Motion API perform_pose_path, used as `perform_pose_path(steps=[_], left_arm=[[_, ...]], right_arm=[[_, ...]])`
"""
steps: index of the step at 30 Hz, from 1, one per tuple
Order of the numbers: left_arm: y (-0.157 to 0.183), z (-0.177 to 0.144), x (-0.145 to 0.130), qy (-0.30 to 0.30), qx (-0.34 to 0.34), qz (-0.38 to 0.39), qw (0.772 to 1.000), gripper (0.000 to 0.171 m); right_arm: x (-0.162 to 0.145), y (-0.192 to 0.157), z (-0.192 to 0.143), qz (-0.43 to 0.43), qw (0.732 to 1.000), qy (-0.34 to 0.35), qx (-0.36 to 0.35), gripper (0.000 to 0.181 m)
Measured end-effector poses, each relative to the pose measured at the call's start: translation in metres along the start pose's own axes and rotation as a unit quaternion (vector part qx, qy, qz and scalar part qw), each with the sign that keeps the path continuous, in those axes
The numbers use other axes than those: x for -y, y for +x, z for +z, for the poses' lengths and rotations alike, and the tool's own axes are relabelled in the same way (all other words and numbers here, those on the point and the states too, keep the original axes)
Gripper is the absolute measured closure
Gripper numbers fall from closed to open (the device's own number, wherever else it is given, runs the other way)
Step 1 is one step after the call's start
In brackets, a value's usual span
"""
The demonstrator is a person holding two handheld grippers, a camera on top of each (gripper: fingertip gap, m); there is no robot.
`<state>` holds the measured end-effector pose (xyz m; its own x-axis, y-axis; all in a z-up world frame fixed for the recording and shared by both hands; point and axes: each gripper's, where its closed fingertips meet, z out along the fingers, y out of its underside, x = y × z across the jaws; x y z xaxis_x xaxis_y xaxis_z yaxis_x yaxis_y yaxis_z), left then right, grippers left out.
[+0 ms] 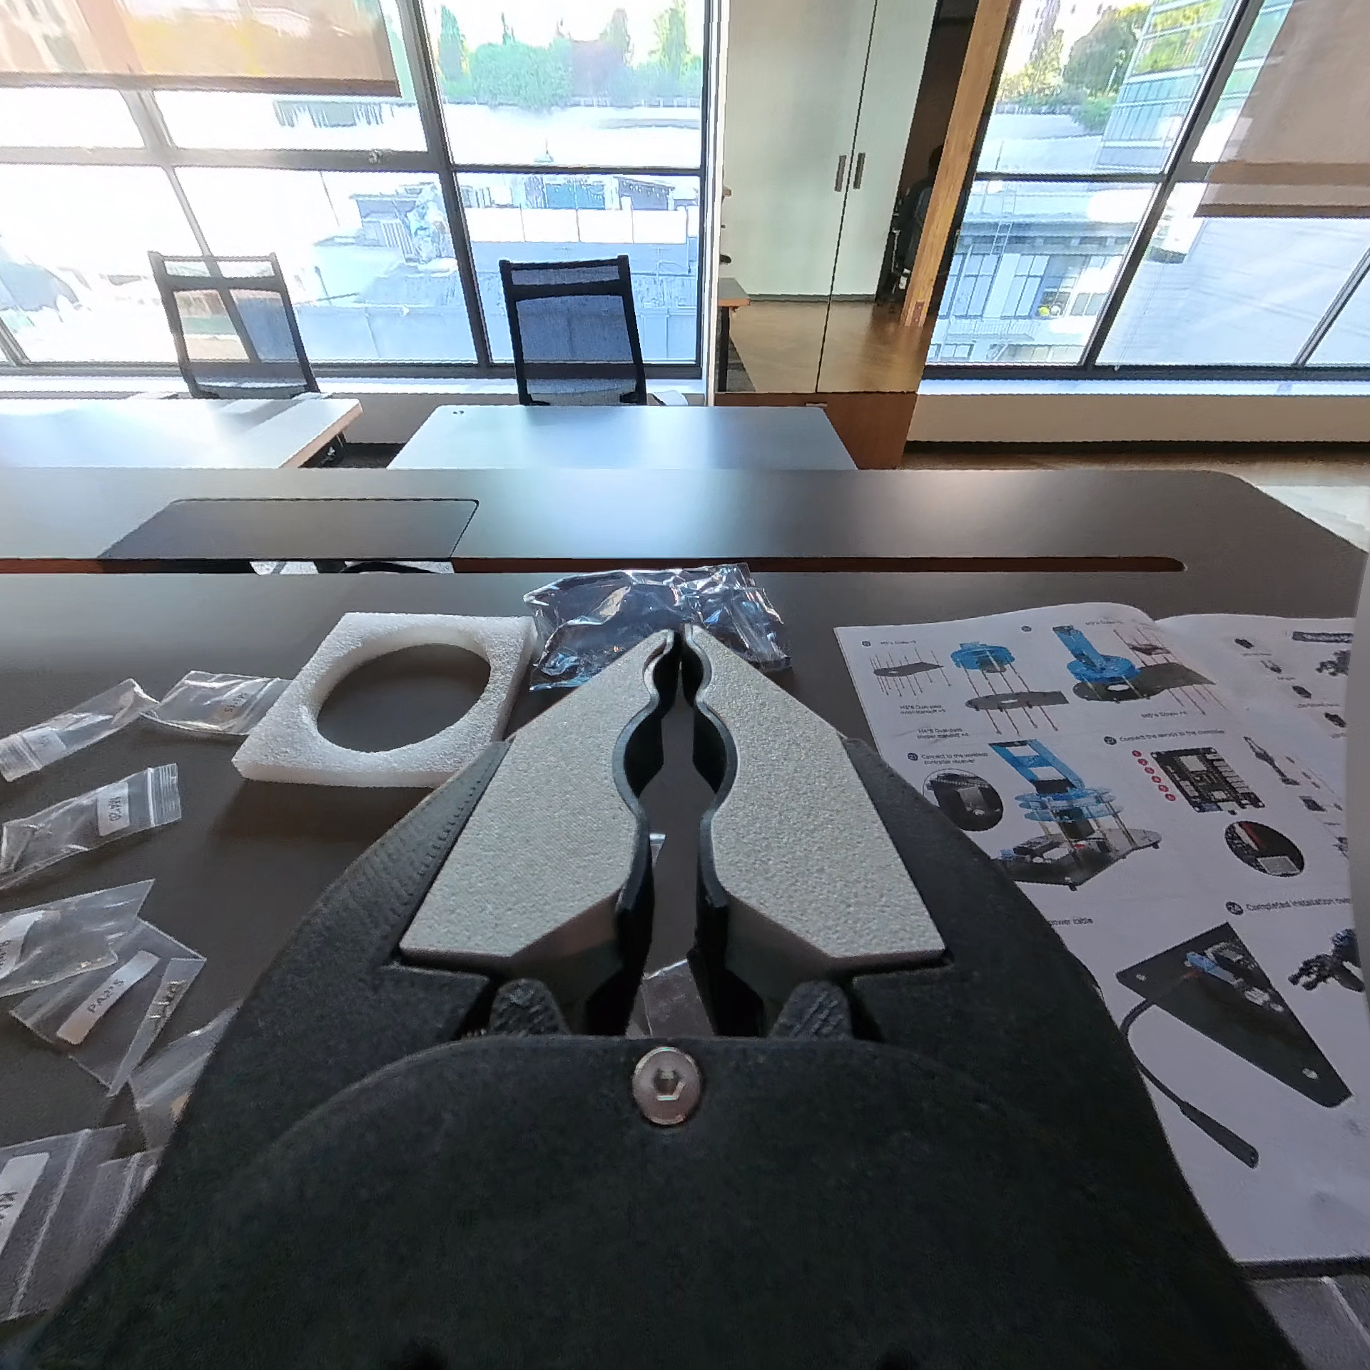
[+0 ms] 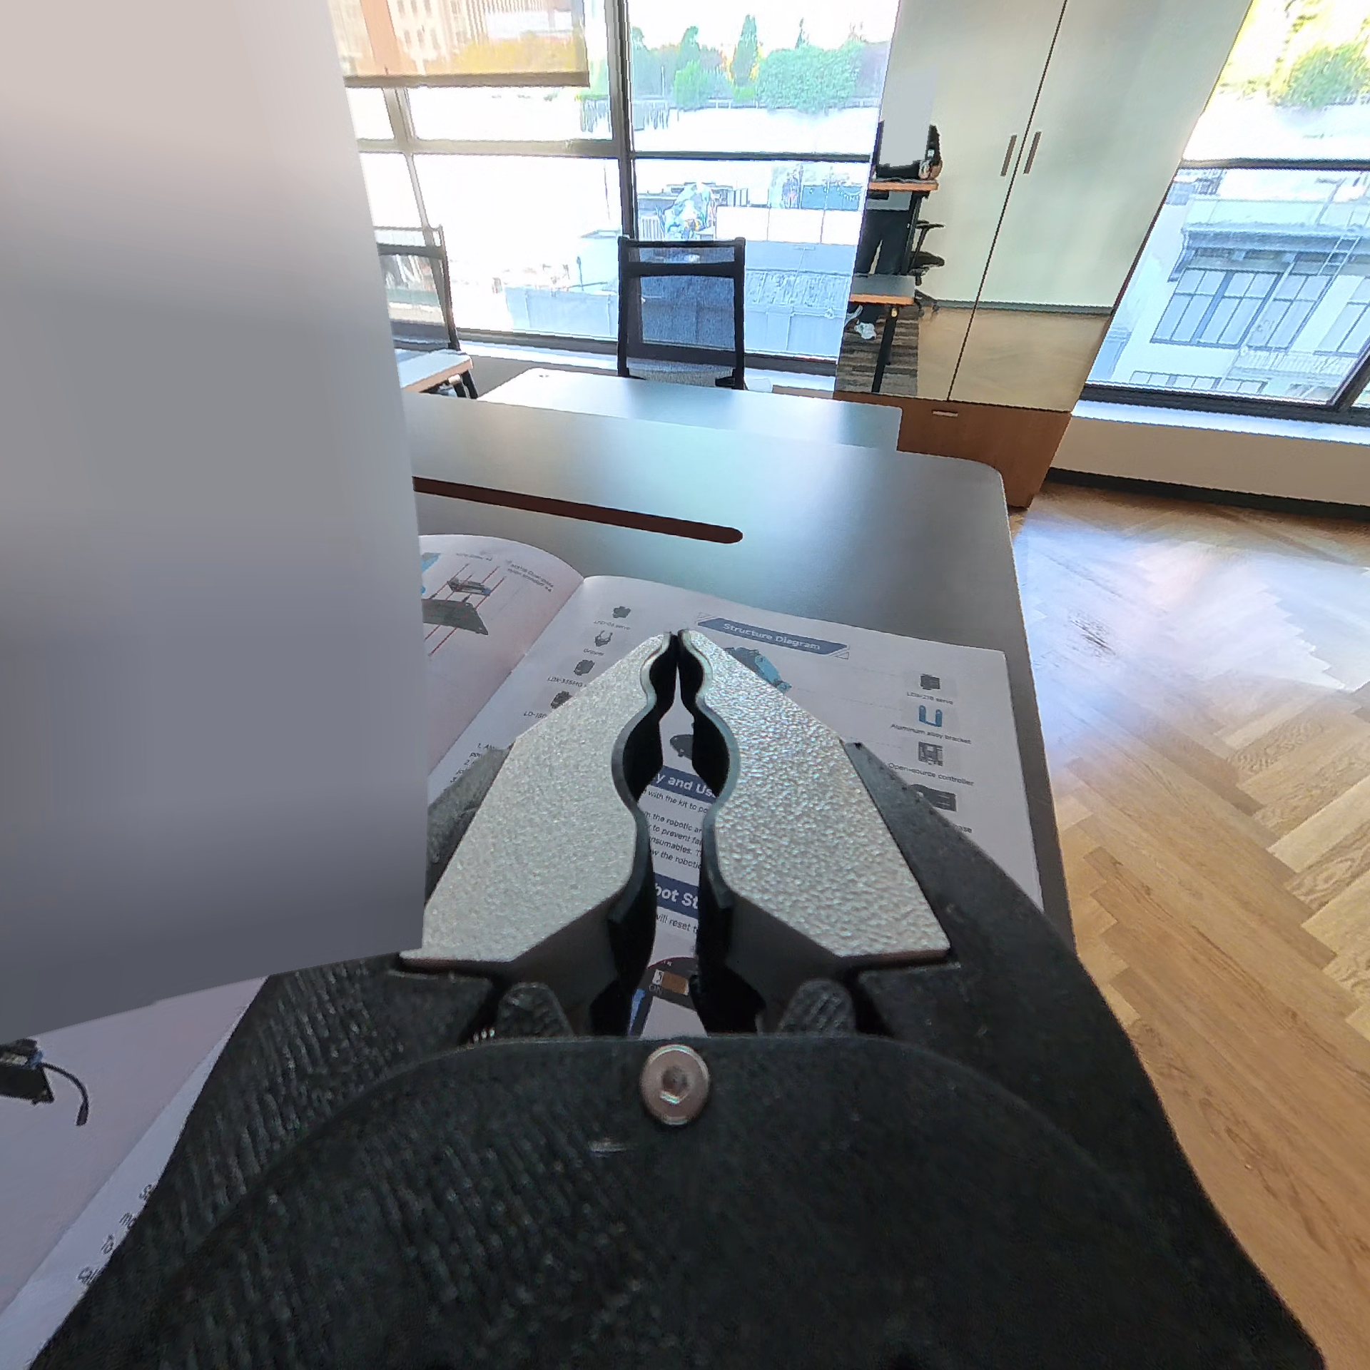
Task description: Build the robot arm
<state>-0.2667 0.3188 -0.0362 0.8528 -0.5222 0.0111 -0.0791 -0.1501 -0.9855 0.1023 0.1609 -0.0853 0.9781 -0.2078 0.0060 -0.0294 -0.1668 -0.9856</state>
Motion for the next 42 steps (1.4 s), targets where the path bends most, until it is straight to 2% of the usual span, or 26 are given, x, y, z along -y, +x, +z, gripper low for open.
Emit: perform_pose_path(steps=[5, 9, 13, 19, 24, 28, 33, 37, 42], left_arm=[[0.002, 0.002, 0.0, -0.002, 0.009, 0.031, 0.999, 0.171], [0.008, 0.004, -0.001, -0.01, -0.012, 0.012, 1.0, 0.171], [0.018, -0.003, 0.008, 0.01, -0.045, -0.012, 0.999, 0.171], [0.031, -0.012, 0.022, 0.05, -0.086, -0.011, 0.995, 0.171], [0.05, -0.013, 0.022, 0.076, -0.125, -0.025, 0.989, 0.171], [0.063, -0.013, 0.02, 0.072, -0.139, -0.003, 0.988, 0.17], [0.077, -0.025, 0.033, 0.09, -0.178, -0.039, 0.979, 0.166], [0.078, -0.02, 0.026, 0.08, -0.175, -0.028, 0.981, 0.166], [0.088, -0.02, 0.024, 0.081, -0.197, -0.024, 0.977, 0.165]], right_arm=[[-0.003, -0.003, 0.003, -0.01, 1.0, -0.014, 0.003, 0.181], [-0.005, -0.006, 0.005, -0.023, 0.999, -0.022, 0.006, 0.181], [-0.004, -0.008, 0.004, -0.034, 0.999, -0.016, 0.004, 0.181], [-0.006, -0.024, 0.003, -0.096, 0.995, -0.021, 0.005, 0.181], [0.001, -0.03, -0.003, -0.115, 0.993, 0.007, 0.005, 0.181], [0.003, -0.025, -0.003, -0.084, 0.996, 0.013, 0.007, 0.181], [0.016, -0.018, -0.016, -0.055, 0.996, 0.066, -0.003, 0.181], [0.019, -0.017, -0.019, -0.045, 0.996, 0.079, 0.003, 0.181], [0.023, -0.028, -0.011, -0.109, 0.99, 0.088, 0.025, 0.181]])
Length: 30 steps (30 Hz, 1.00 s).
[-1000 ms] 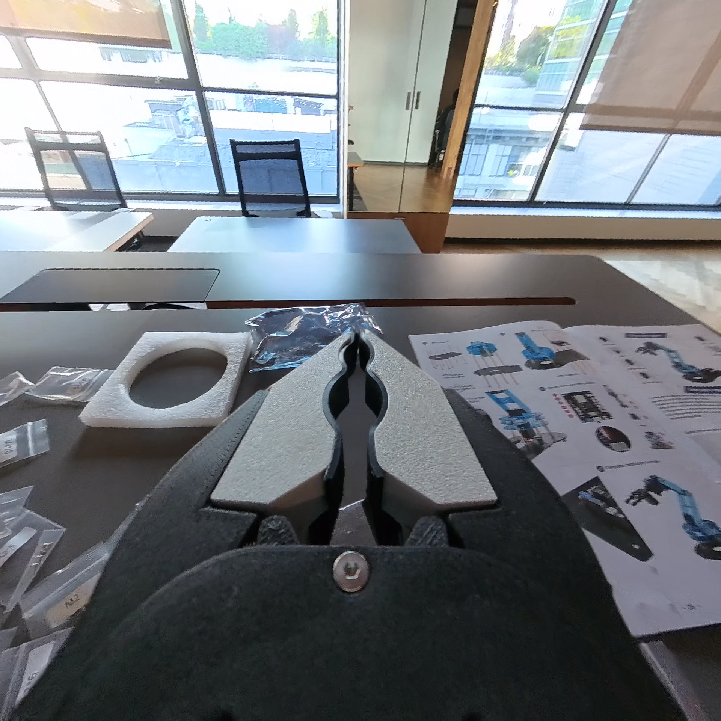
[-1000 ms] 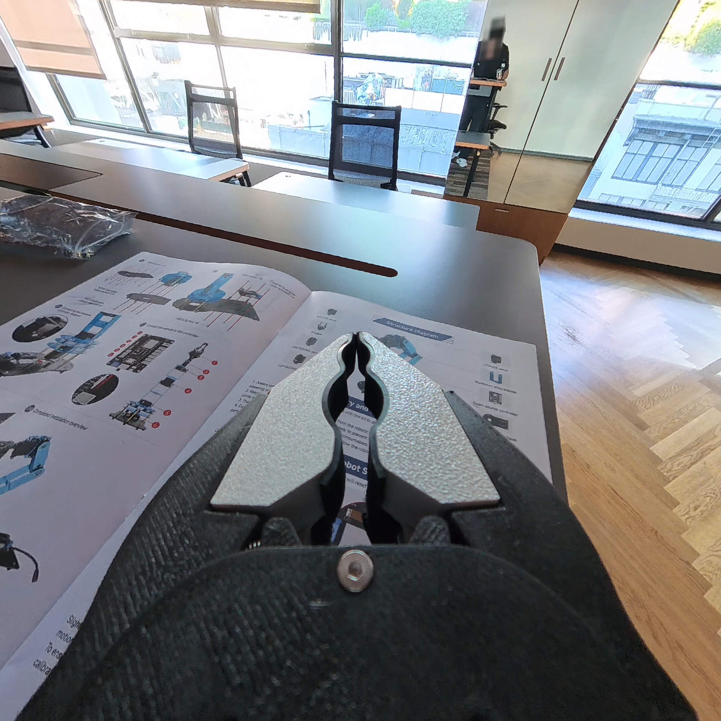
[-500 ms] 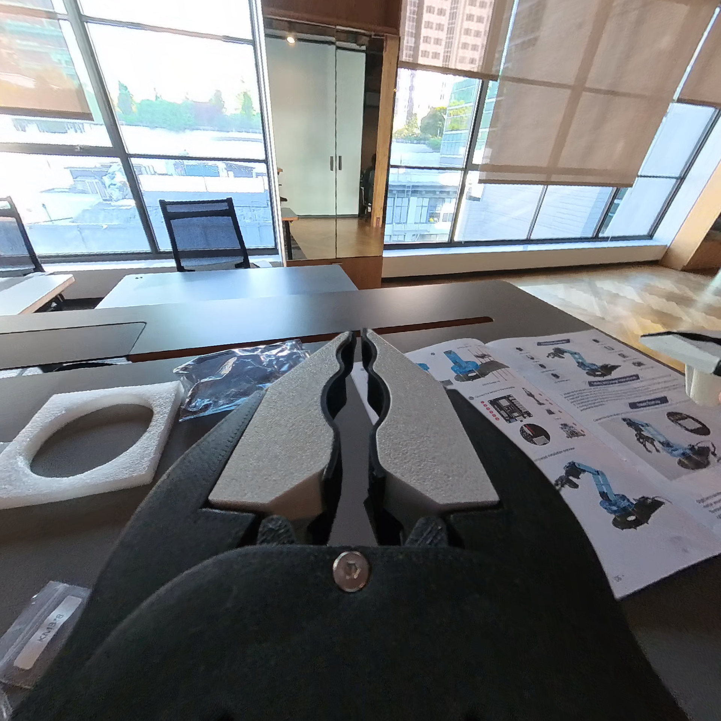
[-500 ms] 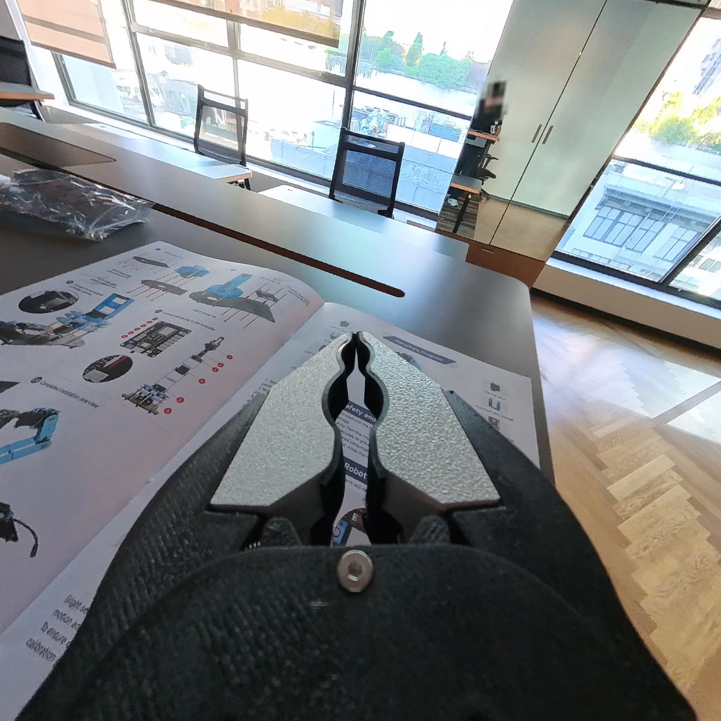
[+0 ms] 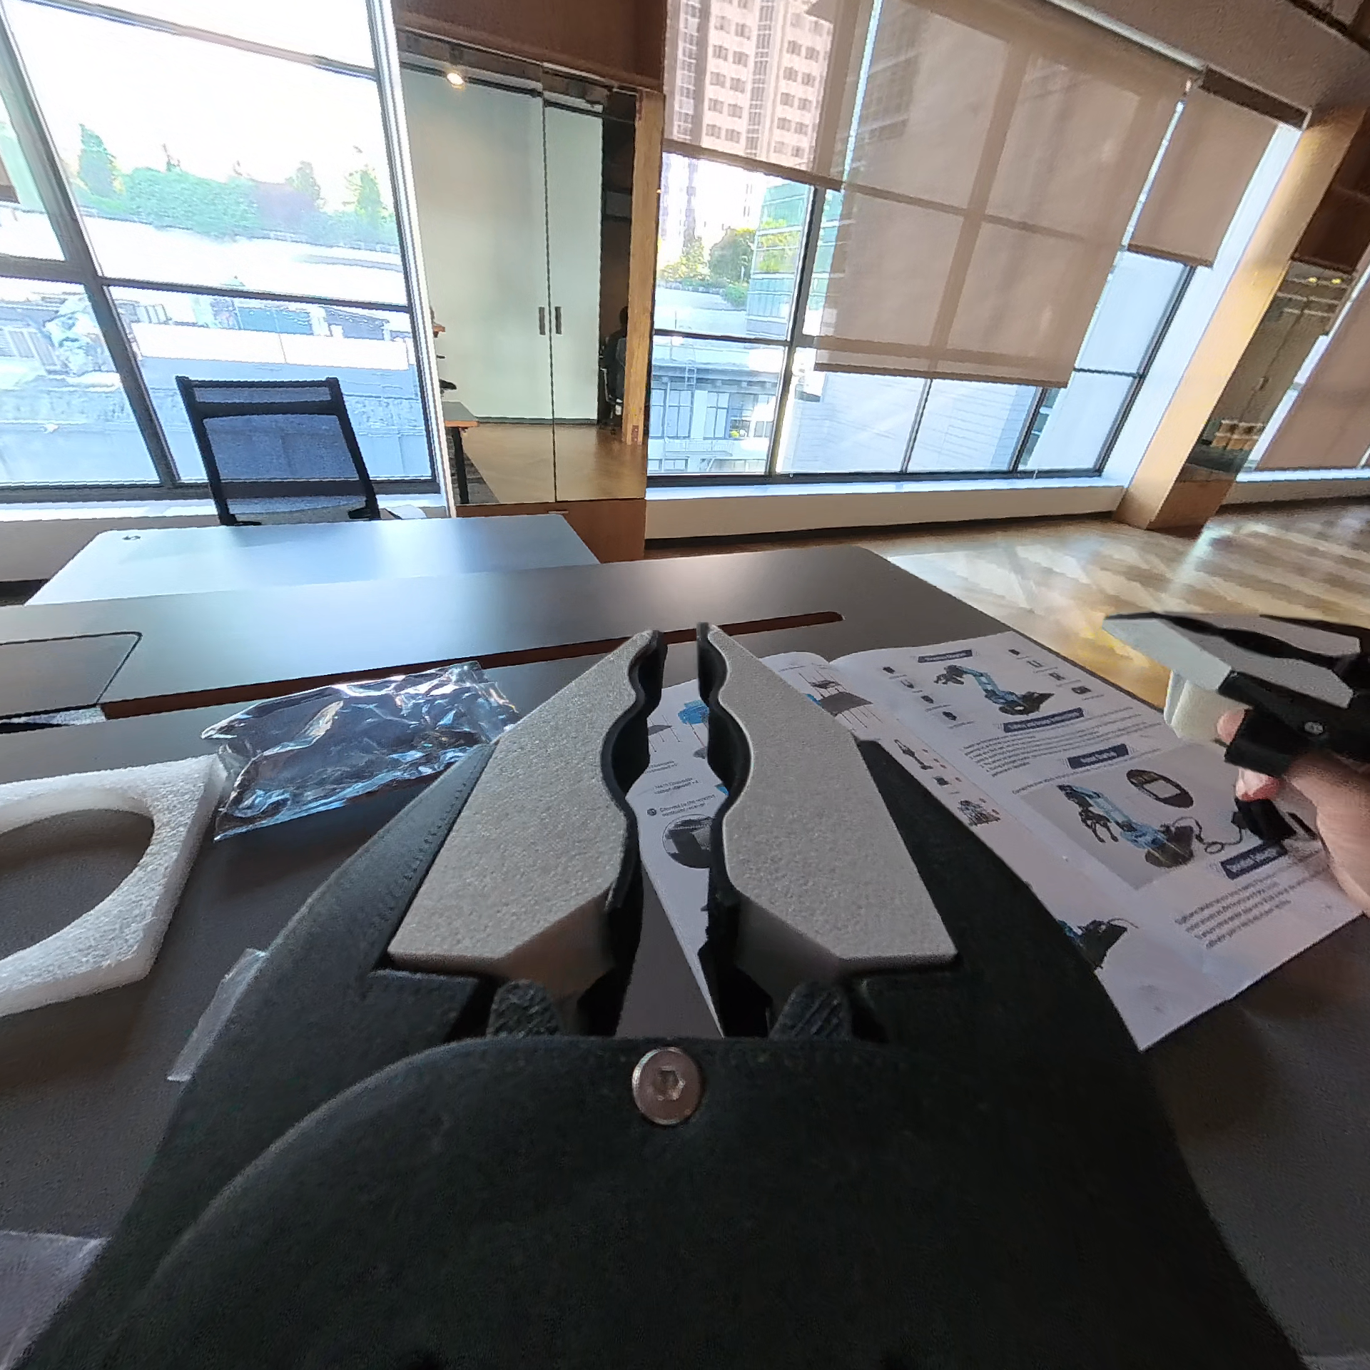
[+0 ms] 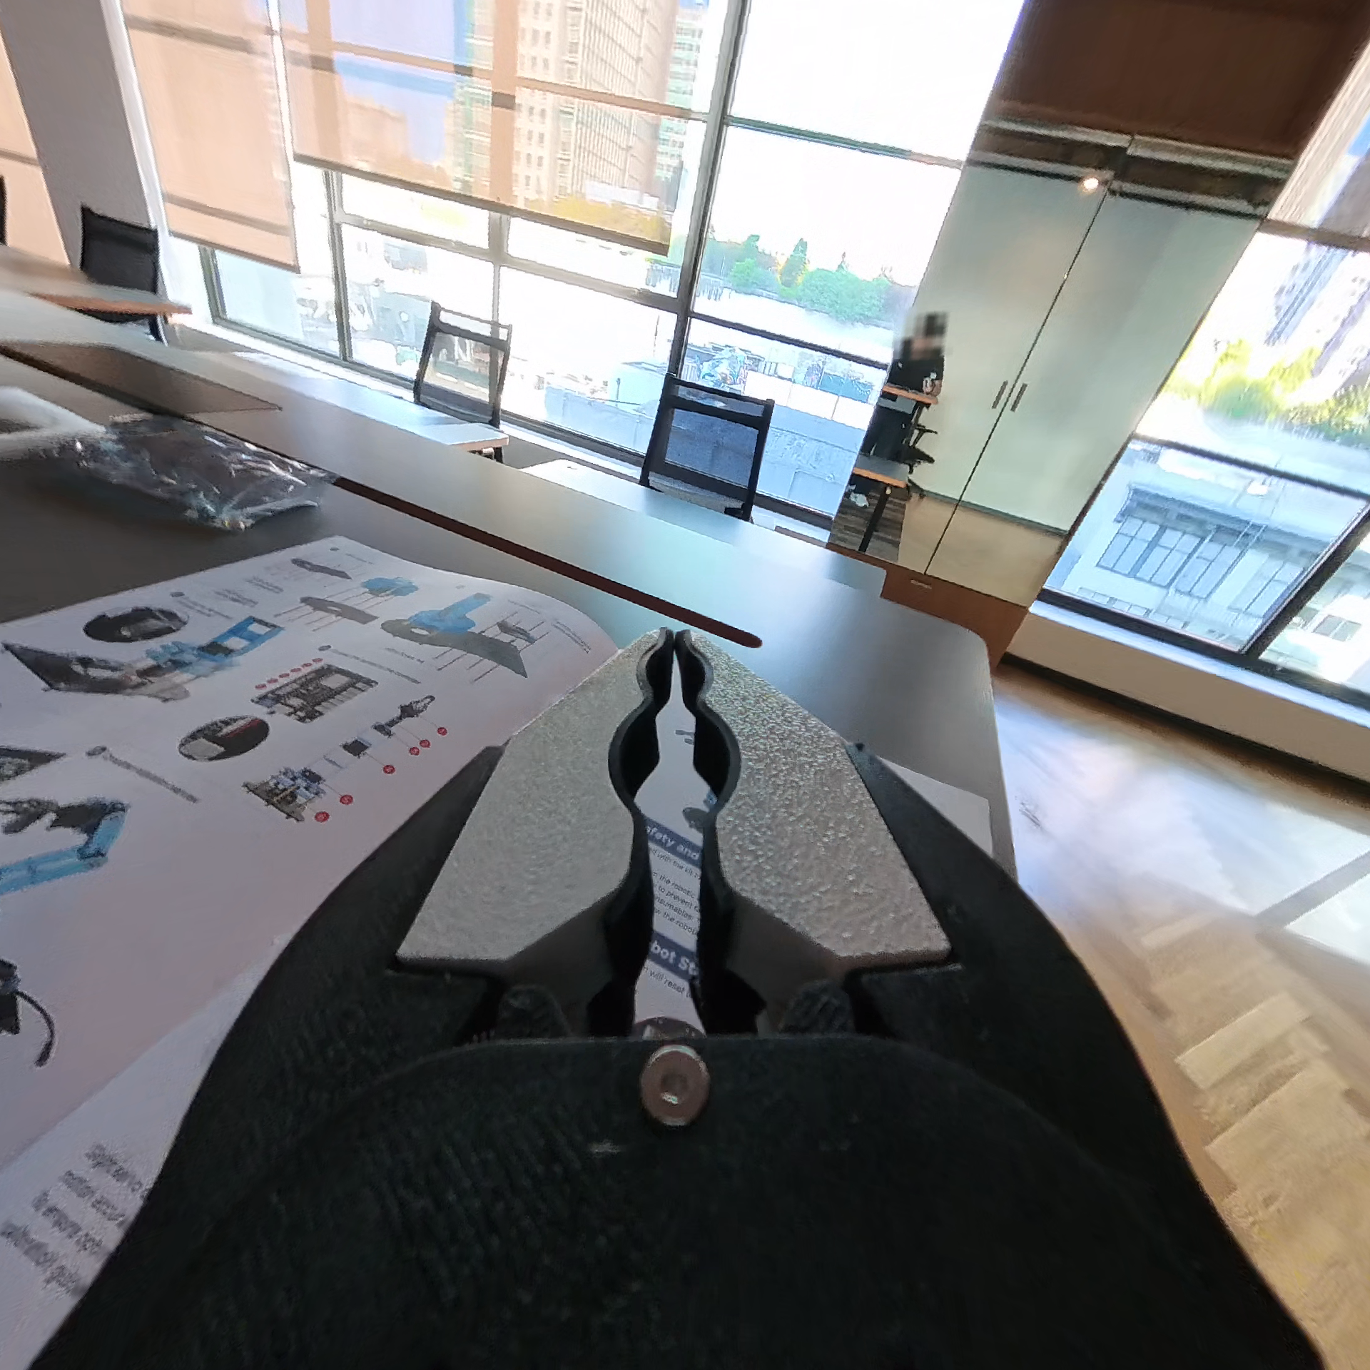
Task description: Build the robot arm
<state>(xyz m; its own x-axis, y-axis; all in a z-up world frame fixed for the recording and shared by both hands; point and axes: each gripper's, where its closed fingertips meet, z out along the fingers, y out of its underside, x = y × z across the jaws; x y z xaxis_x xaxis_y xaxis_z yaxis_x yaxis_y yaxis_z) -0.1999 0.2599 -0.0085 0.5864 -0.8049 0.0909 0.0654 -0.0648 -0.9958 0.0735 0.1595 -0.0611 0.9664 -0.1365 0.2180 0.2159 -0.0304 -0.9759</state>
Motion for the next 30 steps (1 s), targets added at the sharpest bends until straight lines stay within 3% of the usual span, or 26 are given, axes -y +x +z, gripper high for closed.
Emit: perform_pose_path(steps=[5, 7, 9, 12, 14, 17, 20, 24, 26, 28, 30], left_arm=[[0.021, -0.001, 0.011, 0.01, -0.045, 0.006, 0.999, 0.162], [0.044, -0.016, 0.04, 0.071, -0.107, -0.045, 0.991, 0.165], [0.068, -0.054, 0.083, 0.141, -0.169, -0.094, 0.971, 0.16], [0.071, -0.128, 0.122, 0.156, -0.185, -0.088, 0.966, 0.153], [0.05, -0.194, 0.134, 0.142, -0.172, -0.053, 0.973, 0.153], [-0.021, -0.309, 0.135, 0.104, -0.081, -0.011, 0.991, 0.152], [-0.109, -0.445, 0.118, 0.038, 0.043, 0.002, 0.998, 0.15], [-0.22, -0.639, 0.085, -0.042, 0.224, 0.034, 0.973, 0.15], [-0.264, -0.718, 0.073, -0.055, 0.257, 0.044, 0.964, 0.155], [-0.306, -0.772, 0.07, -0.046, 0.259, 0.029, 0.964, 0.156], [-0.342, -0.802, 0.074, -0.046, 0.236, -0.01, 0.971, 0.154]], right_arm=[[0.008, -0.007, -0.003, 0.019, 0.999, 0.03, 0.031, 0.181], [0.008, -0.015, -0.003, 0.018, 0.998, 0.03, 0.056, 0.18], [0.009, -0.026, -0.004, 0.008, 0.996, 0.032, 0.08, 0.18], [0.008, -0.036, -0.003, -0.037, 0.996, 0.026, 0.082, 0.18], [0.006, -0.039, -0.002, -0.061, 0.995, 0.018, 0.077, 0.178], [0.015, -0.033, -0.004, -0.092, 0.995, 0.028, 0.03, 0.178], [0.033, -0.046, -0.015, -0.043, 0.999, -0.003, 0.002, 0.17], [0.125, -0.154, -0.053, 0.009, 0.999, 0.047, 0.018, 0.164], [0.162, -0.232, -0.073, 0.011, 0.998, 0.062, 0.021, 0.16], [0.19, -0.321, -0.089, 0.034, 0.995, 0.078, 0.052, 0.154], [0.215, -0.399, -0.088, 0.08, 0.988, 0.11, 0.068, 0.154]])
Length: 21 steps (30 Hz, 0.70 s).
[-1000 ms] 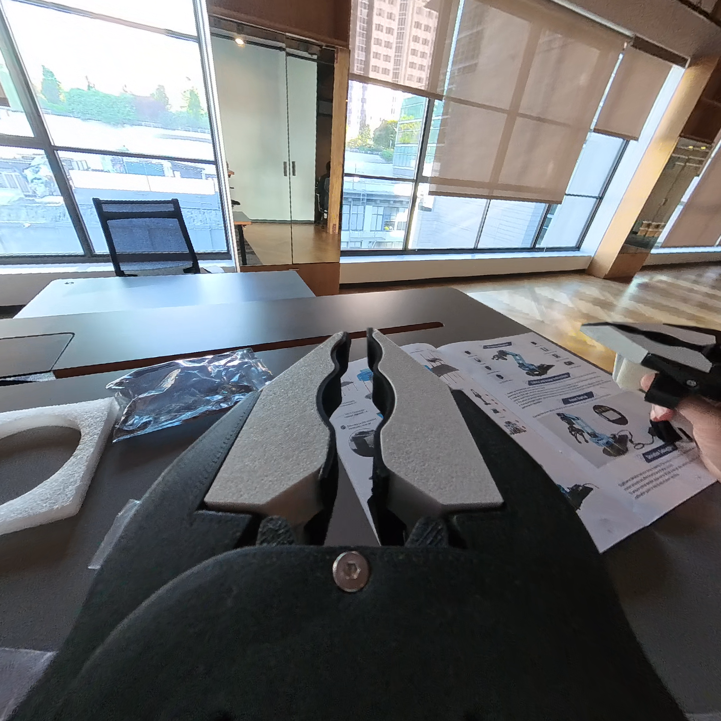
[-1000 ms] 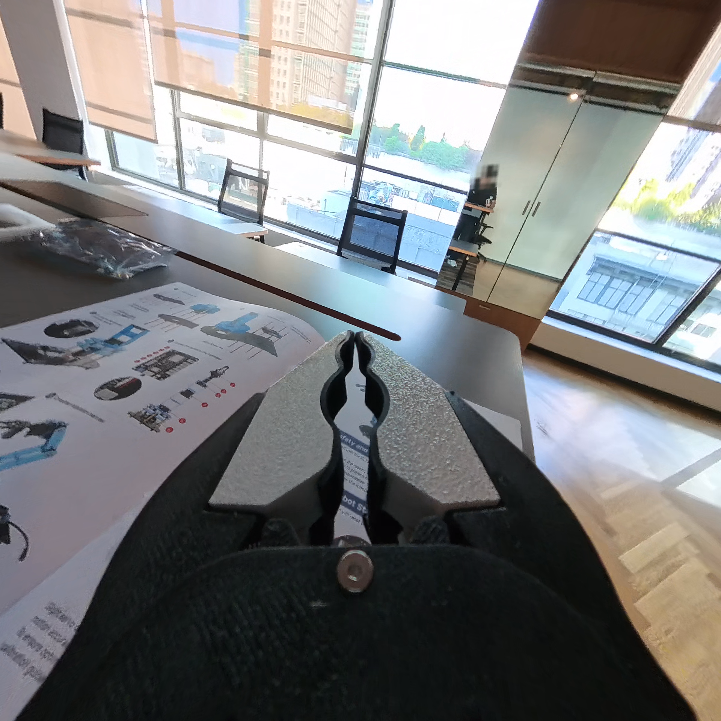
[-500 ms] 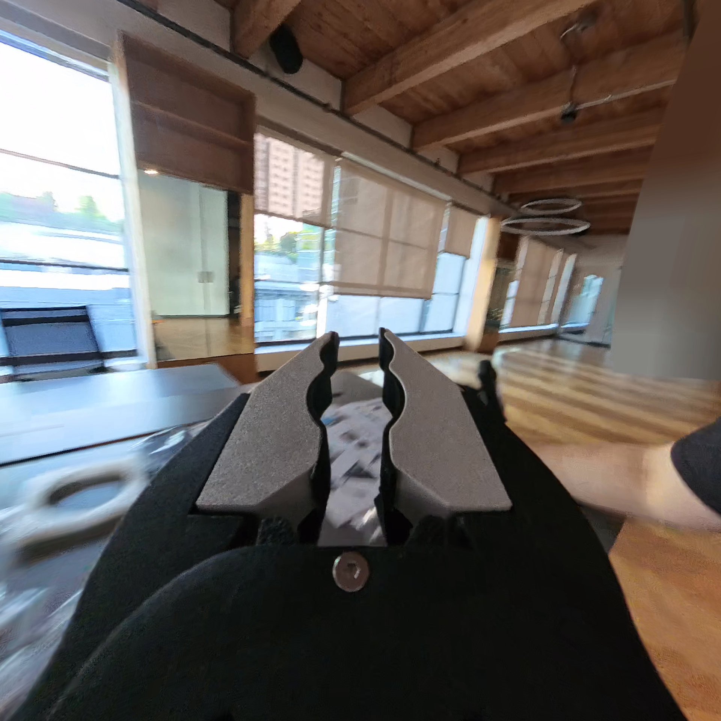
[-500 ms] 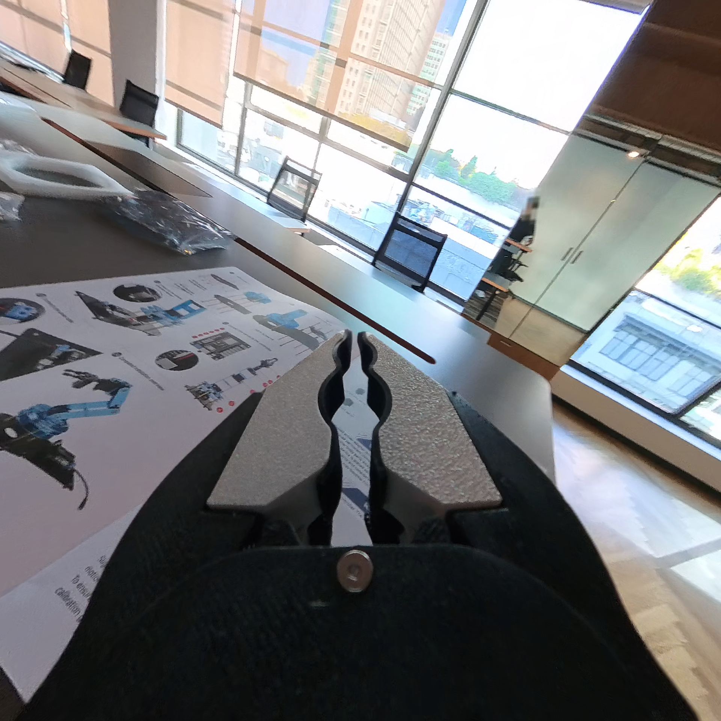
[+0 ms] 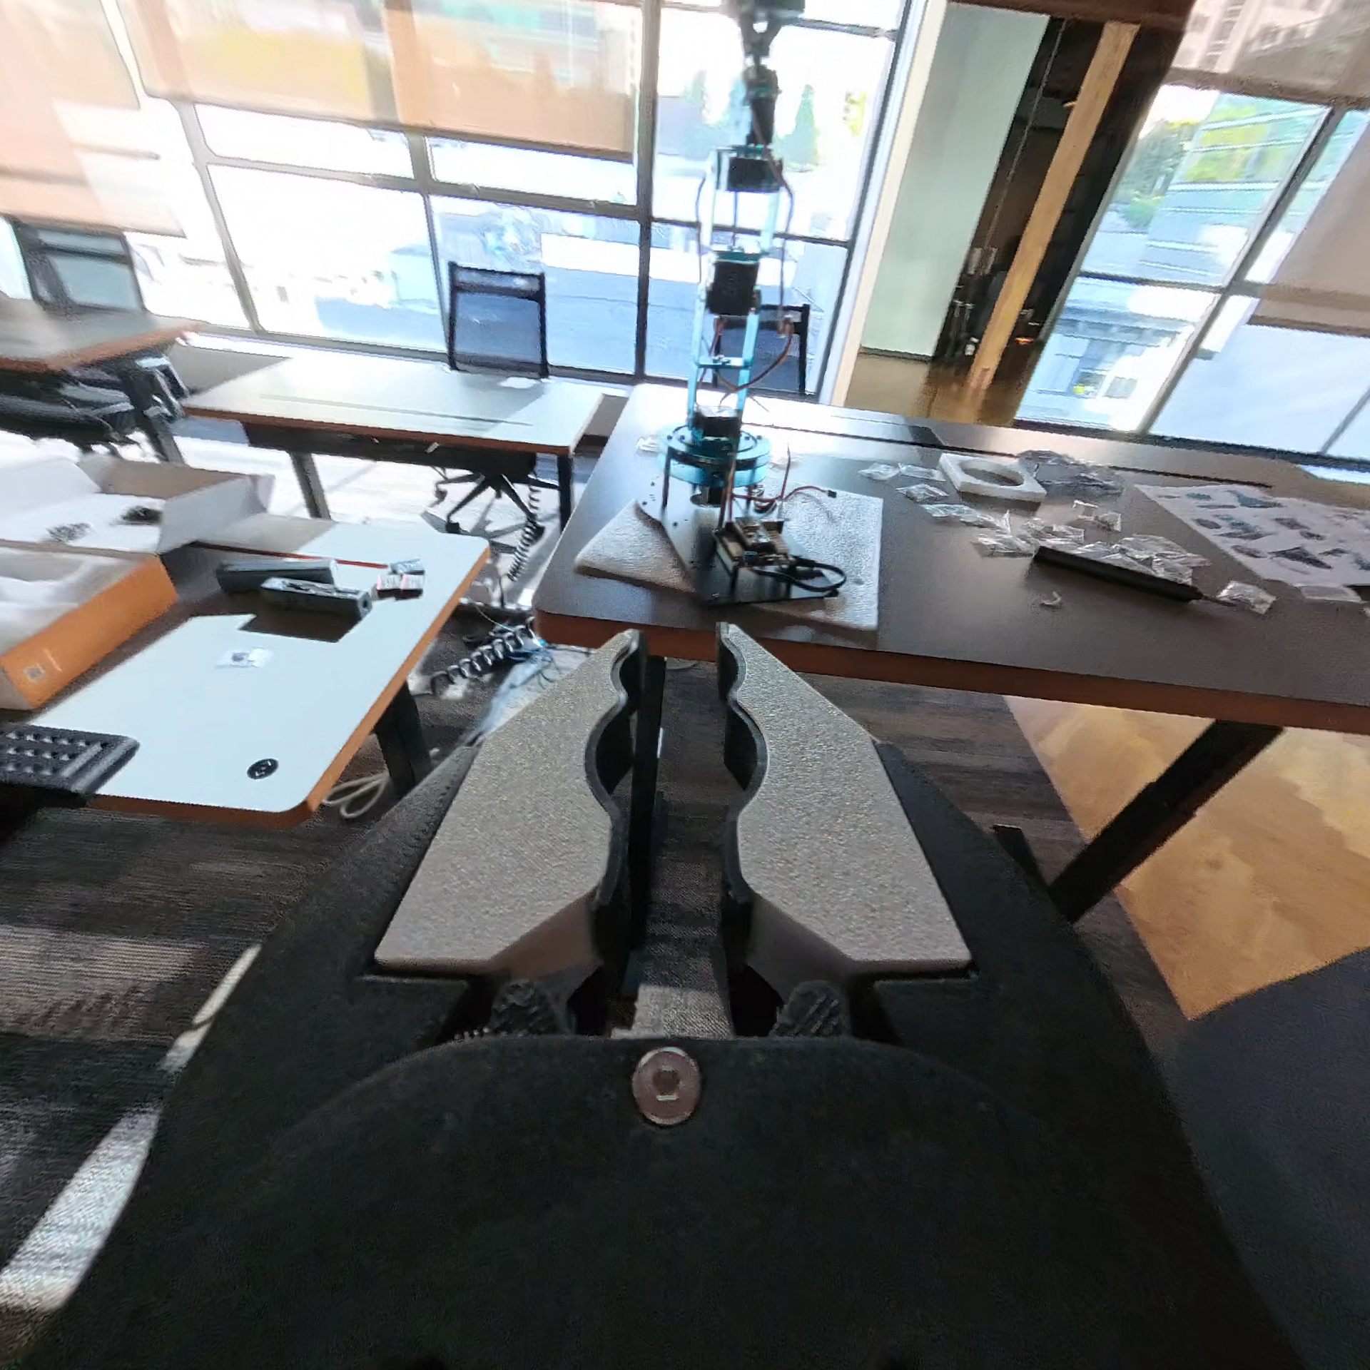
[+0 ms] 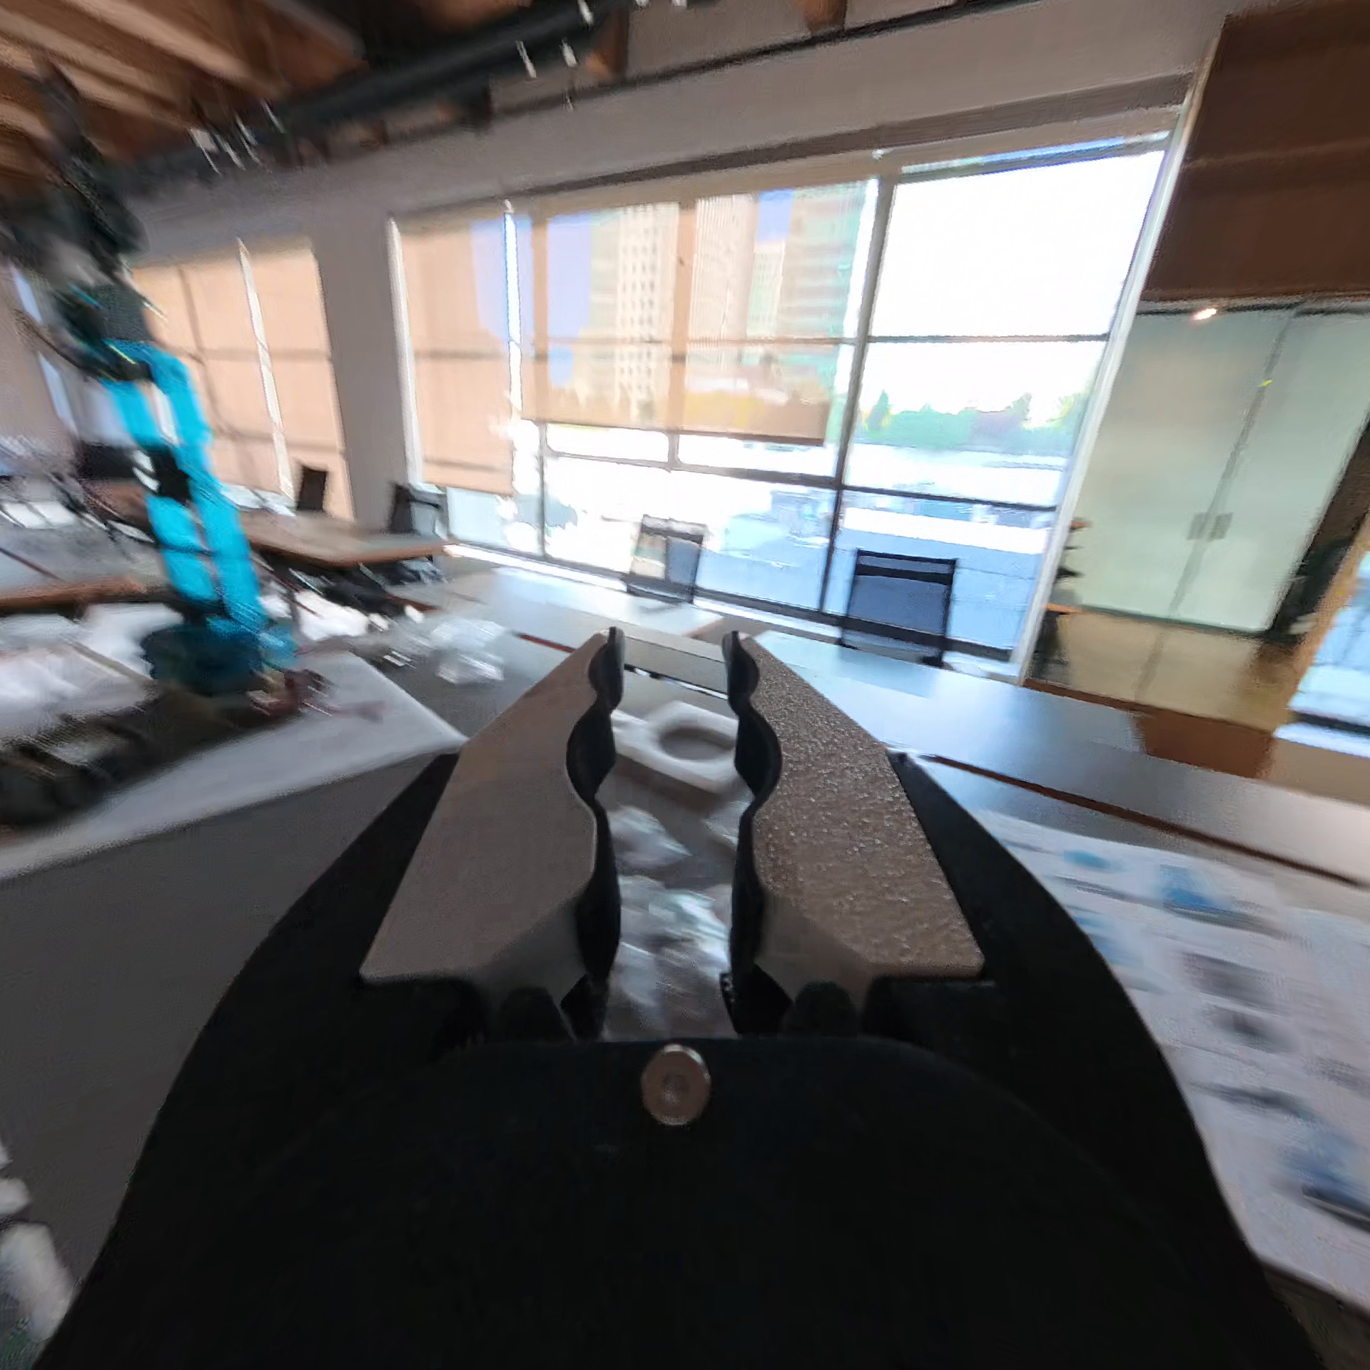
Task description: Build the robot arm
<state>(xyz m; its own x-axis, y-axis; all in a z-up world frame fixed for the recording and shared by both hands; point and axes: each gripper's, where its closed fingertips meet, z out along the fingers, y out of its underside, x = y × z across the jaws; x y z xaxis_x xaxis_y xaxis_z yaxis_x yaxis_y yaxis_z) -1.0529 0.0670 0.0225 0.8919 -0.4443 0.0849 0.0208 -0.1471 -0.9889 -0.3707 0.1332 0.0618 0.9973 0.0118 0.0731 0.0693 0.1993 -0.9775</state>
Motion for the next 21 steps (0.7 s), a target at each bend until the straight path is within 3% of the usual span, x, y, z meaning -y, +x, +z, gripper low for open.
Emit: perform_pose_path(steps=[2, 4, 9, 12, 15, 17, 21], left_arm=[[-0.036, 0.002, 0.008, -0.006, -0.02, -0.01, 1.0, 0.153], [-0.062, 0.017, 0.021, 0.008, -0.047, 0.002, 0.999, 0.157], [-0.093, 0.1, 0.066, 0.062, -0.148, -0.007, 0.987, 0.167], [-0.097, 0.153, 0.089, 0.09, -0.226, -0.036, 0.969, 0.171], [-0.113, 0.203, 0.1, 0.099, -0.254, -0.038, 0.961, 0.171], [-0.126, 0.234, 0.106, 0.098, -0.266, -0.046, 0.958, 0.171], [-0.14, 0.297, 0.112, 0.088, -0.327, -0.054, 0.939, 0.171]], right_arm=[[0.003, -0.074, 0.032, 0.065, 0.997, -0.005, 0.051, 0.155], [0.014, -0.128, 0.061, 0.082, 0.994, -0.018, 0.067, 0.162], [0.074, -0.231, 0.098, 0.006, 0.991, 0.026, 0.132, 0.177], [0.076, -0.276, 0.12, 0.003, 0.985, -0.004, 0.17, 0.181], [0.075, -0.306, 0.149, -0.001, 0.984, 0.027, 0.174, 0.181], [0.078, -0.316, 0.18, -0.005, 0.987, 0.053, 0.15, 0.181], [0.082, -0.363, 0.242, 0.004, 0.983, 0.026, 0.184, 0.181]])
